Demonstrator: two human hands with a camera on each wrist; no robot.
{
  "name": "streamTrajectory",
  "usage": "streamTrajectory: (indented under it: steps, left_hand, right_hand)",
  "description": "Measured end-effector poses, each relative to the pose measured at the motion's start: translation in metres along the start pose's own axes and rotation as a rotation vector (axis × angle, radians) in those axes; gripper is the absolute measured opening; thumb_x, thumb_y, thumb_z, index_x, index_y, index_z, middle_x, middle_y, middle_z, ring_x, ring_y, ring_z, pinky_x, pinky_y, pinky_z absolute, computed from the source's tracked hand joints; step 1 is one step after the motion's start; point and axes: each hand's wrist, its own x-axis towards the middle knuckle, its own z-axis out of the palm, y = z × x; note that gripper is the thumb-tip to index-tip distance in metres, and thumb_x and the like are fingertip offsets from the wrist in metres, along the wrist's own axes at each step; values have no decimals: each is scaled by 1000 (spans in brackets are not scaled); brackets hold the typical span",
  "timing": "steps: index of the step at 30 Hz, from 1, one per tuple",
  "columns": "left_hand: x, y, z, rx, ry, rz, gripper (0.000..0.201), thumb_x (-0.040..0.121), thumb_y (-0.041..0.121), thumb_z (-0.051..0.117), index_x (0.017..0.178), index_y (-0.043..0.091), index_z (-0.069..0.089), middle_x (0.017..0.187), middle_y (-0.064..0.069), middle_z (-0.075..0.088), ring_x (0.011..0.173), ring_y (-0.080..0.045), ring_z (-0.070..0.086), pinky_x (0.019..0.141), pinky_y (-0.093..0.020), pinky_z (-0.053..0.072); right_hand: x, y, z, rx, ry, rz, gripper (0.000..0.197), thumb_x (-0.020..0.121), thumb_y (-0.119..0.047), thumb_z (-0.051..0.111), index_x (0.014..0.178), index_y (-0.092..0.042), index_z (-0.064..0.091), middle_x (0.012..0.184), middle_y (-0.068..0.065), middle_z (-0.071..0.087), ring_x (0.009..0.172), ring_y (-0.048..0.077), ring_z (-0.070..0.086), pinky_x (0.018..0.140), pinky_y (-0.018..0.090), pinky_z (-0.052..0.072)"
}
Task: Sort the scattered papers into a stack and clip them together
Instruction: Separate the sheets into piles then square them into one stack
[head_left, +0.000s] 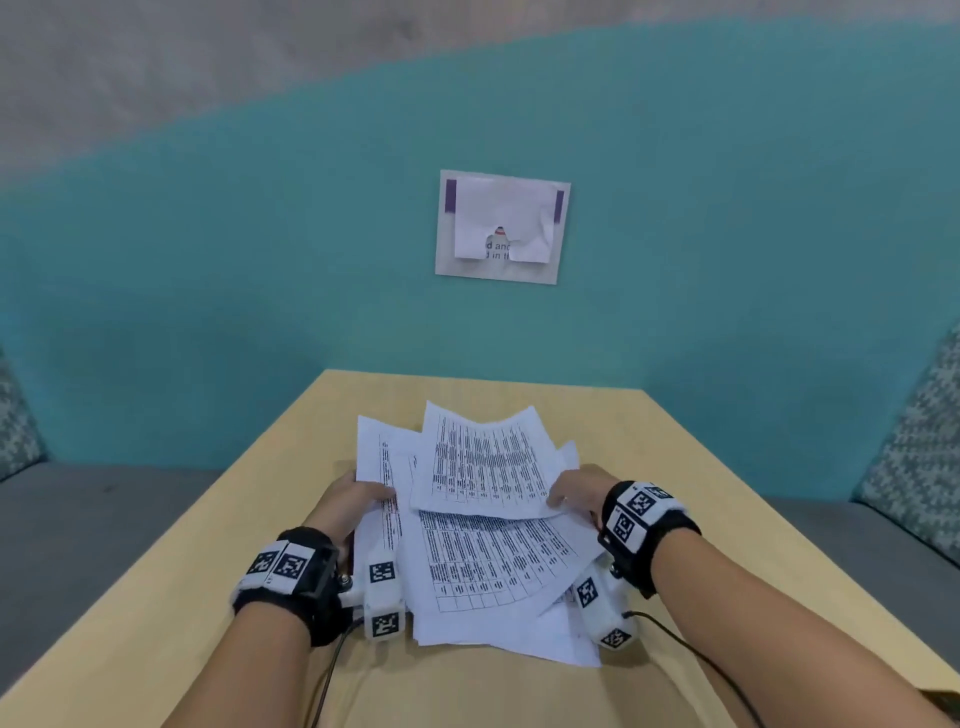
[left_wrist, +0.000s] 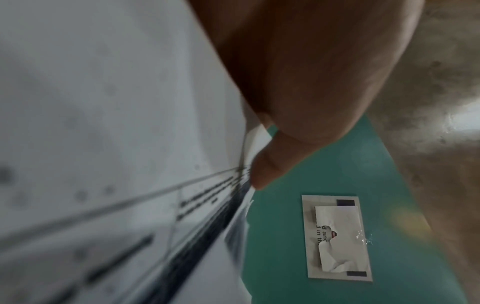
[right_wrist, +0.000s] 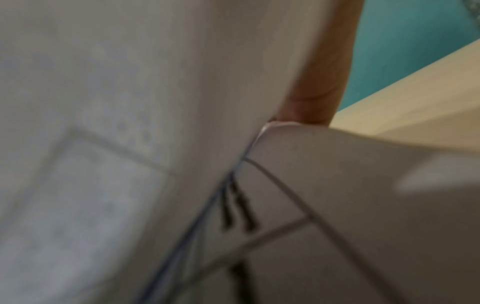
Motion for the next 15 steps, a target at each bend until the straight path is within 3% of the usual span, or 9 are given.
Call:
streamTrajectory:
  steps: [2, 3, 4, 5, 7, 8, 10, 12, 15]
  left_hand:
    - [-1, 1, 2, 5, 25, -12, 58, 79, 34, 79, 131, 12, 64, 132, -8, 68, 124, -34, 63, 112, -54, 43]
    - [-1, 2, 2, 19, 20, -15, 65, 75, 41, 81, 132, 15, 63, 132, -5, 68, 125, -31, 62, 113, -51, 41]
    - [-6, 5, 4, 38, 14, -6, 57, 79, 38, 80, 130, 16, 64, 129, -3, 69, 123, -29, 62, 112, -46, 41]
    - [-11, 9, 7, 55, -5, 0, 44, 86, 28, 76, 127, 15, 65, 125, -4, 71, 119, -28, 64, 109, -43, 42]
    - [-15, 10, 7, 74, -23, -22, 32, 90, 8, 69, 122, 12, 68, 118, -9, 76, 111, -33, 70, 106, -48, 48]
    - [-15, 9, 7, 79, -32, -23, 35, 88, 2, 68, 121, 11, 68, 116, -11, 77, 110, -36, 71, 105, -53, 49]
    - [-11, 6, 4, 98, -39, -15, 46, 76, -4, 68, 119, 12, 69, 116, -13, 77, 110, -39, 70, 105, -59, 49]
    - [-9, 5, 3, 109, -34, -12, 55, 67, -8, 66, 118, 11, 68, 118, -16, 75, 112, -41, 69, 106, -61, 47]
    - [-11, 8, 4, 89, 1, -2, 54, 80, -24, 57, 118, 14, 66, 120, -18, 73, 111, -42, 68, 102, -62, 49]
  right_hand:
    - [-1, -3, 6, 0, -6, 63, 14, 92, -7, 59, 104, -2, 53, 62, 8, 48, 54, 19, 40, 55, 27, 32]
    - [-1, -4, 9, 15, -15, 82, 15, 92, -6, 58, 104, -3, 49, 48, 4, 41, 47, 16, 35, 52, 26, 27]
    - [0, -5, 12, 45, -36, 80, 21, 92, -4, 56, 111, -3, 48, 42, 1, 39, 44, 15, 33, 52, 25, 27]
    - [-1, -7, 15, 87, -60, 68, 31, 91, -3, 56, 121, -1, 47, 46, 1, 47, 47, 15, 39, 54, 24, 34]
    - [1, -9, 19, 140, -89, 37, 44, 91, -2, 57, 133, 1, 44, 88, 5, 66, 75, 18, 57, 80, 29, 50]
    - [3, -9, 21, 145, -96, 26, 42, 89, -1, 56, 130, 2, 47, 101, 2, 61, 87, 18, 57, 89, 31, 46]
    - [9, -7, 22, 143, -115, -18, 41, 88, 0, 55, 127, 10, 53, 110, 7, 59, 98, 16, 52, 89, 31, 39]
    - [10, -6, 21, 118, -138, -53, 39, 88, -2, 57, 127, 5, 57, 127, 14, 62, 100, 18, 53, 85, 30, 42]
    - [16, 4, 15, 140, -171, -111, 22, 89, -5, 63, 110, -1, 62, 116, 11, 66, 99, 24, 60, 82, 32, 46]
